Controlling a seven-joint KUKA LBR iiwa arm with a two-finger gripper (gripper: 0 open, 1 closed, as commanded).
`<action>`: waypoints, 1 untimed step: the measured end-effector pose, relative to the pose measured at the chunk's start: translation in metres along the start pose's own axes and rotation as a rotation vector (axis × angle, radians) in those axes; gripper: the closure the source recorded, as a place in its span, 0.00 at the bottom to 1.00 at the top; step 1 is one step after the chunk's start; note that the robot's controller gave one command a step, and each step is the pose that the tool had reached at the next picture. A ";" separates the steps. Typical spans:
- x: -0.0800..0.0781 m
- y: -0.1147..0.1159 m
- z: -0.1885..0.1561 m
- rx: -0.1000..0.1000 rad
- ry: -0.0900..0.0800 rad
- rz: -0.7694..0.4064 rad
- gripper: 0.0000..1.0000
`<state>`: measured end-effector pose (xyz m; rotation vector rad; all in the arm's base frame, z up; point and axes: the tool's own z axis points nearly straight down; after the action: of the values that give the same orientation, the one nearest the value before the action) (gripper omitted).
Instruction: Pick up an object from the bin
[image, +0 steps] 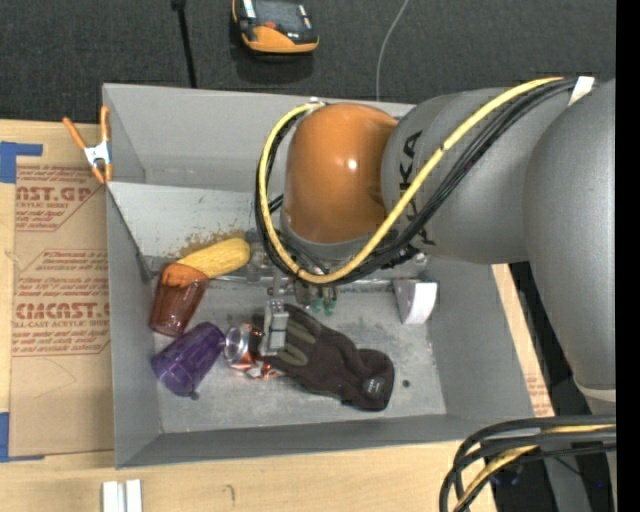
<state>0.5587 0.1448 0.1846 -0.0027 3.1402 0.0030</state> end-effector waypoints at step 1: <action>0.002 -0.003 0.046 -0.002 -0.007 0.001 0.00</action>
Offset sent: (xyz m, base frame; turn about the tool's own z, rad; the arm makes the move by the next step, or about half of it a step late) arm -0.0350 -0.0008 -0.1146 -0.0843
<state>0.5565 0.1415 0.1389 -0.0006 3.1328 0.0058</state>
